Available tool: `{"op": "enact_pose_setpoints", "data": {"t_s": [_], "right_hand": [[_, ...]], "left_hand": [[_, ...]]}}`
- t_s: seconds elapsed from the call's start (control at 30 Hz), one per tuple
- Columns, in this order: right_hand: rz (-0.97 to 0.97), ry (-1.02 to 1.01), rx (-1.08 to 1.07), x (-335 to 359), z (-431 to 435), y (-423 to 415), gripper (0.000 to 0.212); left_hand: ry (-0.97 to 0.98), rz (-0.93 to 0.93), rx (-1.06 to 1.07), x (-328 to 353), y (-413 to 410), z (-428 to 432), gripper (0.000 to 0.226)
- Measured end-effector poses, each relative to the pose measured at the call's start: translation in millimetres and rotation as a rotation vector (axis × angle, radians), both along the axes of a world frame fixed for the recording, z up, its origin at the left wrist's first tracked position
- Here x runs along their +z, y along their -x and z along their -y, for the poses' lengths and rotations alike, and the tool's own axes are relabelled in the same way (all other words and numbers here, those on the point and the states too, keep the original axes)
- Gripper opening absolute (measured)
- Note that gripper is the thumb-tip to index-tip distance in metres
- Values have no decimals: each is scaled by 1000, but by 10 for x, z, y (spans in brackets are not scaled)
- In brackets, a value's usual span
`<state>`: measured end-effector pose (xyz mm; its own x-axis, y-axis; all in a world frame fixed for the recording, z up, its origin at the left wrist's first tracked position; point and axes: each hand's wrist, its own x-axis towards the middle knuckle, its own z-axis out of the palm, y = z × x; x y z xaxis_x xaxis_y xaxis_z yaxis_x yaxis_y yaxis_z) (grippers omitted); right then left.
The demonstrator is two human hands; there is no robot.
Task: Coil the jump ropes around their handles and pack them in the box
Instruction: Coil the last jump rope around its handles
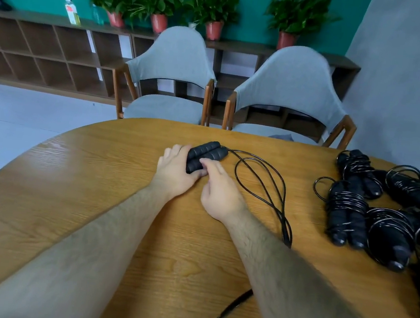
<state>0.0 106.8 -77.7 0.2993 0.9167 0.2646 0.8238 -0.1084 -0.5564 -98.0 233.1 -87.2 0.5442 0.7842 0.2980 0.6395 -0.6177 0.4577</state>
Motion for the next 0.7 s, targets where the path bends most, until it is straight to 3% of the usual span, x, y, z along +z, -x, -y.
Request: {"op": "enact_pose_setpoints", "data": {"t_s": [0.27,0.5,0.7], "right_hand": [[134,-55,-245,-18,-19,-13,55],[153,10,-200,-64,-45,-30,59],[120,-6,-11,-46,205,-65,54]], "left_hand": [[-95,-119,59,33,-55,70,65],[-161,-179,57,49,-73,115,52],[21,-121,89,165,156,152,64]]}}
